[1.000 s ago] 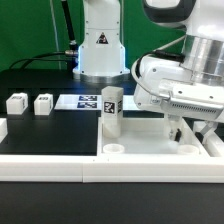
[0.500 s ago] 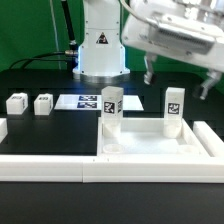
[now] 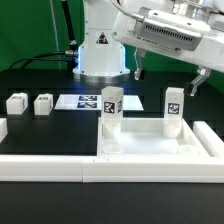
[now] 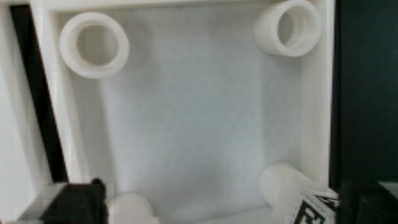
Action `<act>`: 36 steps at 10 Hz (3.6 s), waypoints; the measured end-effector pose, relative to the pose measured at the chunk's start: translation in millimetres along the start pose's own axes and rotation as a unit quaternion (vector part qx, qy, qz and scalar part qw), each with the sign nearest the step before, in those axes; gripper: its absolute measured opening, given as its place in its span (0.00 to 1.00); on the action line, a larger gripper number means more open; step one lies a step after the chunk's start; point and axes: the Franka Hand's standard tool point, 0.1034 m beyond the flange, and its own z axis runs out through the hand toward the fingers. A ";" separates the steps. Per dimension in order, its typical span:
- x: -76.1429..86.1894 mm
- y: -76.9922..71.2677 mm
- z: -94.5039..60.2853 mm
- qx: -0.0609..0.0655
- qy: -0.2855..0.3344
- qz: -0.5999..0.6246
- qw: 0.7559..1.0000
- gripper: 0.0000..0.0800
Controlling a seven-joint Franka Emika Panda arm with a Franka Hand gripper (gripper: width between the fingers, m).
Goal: Assemble square table
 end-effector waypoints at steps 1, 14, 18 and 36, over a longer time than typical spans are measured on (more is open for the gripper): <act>0.1 -0.2 0.3 0.000 0.000 0.000 1.000 0.81; 42.9 -88.5 -18.4 0.002 -0.012 0.166 0.986 0.81; 61.8 -145.2 -19.5 0.019 -0.011 0.387 0.922 0.81; 111.2 -196.5 44.9 0.159 0.085 0.978 0.103 0.81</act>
Offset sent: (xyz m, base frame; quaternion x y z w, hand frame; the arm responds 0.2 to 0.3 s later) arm -0.0410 -0.0506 0.0322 -0.0262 -0.0195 0.0140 0.9994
